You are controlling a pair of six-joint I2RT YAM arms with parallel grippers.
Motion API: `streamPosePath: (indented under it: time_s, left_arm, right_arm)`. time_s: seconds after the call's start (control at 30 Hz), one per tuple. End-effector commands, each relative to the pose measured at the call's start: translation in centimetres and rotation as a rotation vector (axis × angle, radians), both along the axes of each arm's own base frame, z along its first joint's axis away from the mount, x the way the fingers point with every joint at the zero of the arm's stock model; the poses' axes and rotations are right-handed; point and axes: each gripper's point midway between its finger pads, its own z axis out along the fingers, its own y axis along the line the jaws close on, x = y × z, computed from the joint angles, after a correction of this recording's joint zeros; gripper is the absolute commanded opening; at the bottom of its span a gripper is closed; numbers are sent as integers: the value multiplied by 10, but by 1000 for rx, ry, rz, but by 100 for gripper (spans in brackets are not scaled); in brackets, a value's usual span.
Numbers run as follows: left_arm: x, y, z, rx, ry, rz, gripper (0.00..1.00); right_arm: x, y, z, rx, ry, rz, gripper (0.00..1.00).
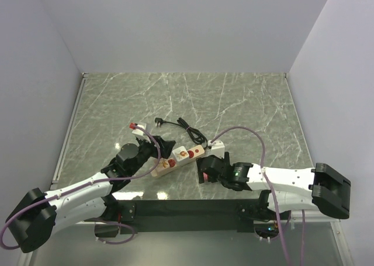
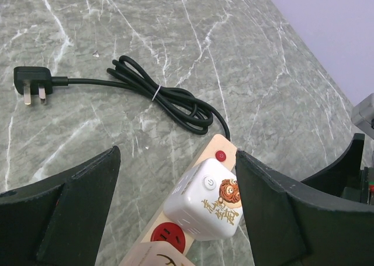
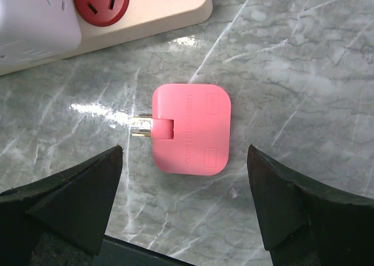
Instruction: Insert the plug
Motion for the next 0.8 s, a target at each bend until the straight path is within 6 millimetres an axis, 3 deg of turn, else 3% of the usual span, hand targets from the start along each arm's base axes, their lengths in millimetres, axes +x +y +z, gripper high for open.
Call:
streamPosePath:
  time_s: [0.0, 0.57, 0.77]
  left_arm:
    - [0, -3, 7, -23, -19, -19, 85]
    - [-4, 0, 11, -30, -27, -17, 85]
    - [-4, -1, 9, -26, -22, -22, 85]
  right_arm:
    - [1, -2, -3, -16, -24, 21, 93]
    - [2, 5, -24, -125, 23, 53, 89]
    - [0, 8, -26, -132, 39, 79, 74]
